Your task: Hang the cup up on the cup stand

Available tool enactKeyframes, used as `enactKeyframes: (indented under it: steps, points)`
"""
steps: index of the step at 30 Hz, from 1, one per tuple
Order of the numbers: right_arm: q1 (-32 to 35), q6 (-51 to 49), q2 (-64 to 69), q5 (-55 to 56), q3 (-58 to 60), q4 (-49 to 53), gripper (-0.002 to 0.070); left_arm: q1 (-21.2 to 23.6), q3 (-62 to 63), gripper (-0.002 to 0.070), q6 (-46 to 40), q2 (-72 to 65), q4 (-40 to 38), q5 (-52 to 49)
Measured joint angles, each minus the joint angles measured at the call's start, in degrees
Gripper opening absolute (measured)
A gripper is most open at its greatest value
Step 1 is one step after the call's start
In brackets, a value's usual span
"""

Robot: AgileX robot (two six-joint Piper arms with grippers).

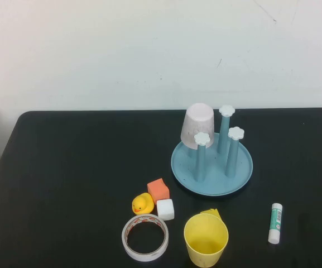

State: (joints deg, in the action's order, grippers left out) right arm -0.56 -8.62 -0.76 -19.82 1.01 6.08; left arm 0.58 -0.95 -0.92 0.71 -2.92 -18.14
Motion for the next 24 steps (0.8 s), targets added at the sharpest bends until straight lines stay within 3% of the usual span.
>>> enactKeyframes:
  steps: [24]
  points:
    - [0.0,0.5,0.0,0.0,0.0,0.0,-0.0001,0.0,0.0,-0.0002,0.0,0.0,-0.2,0.0]
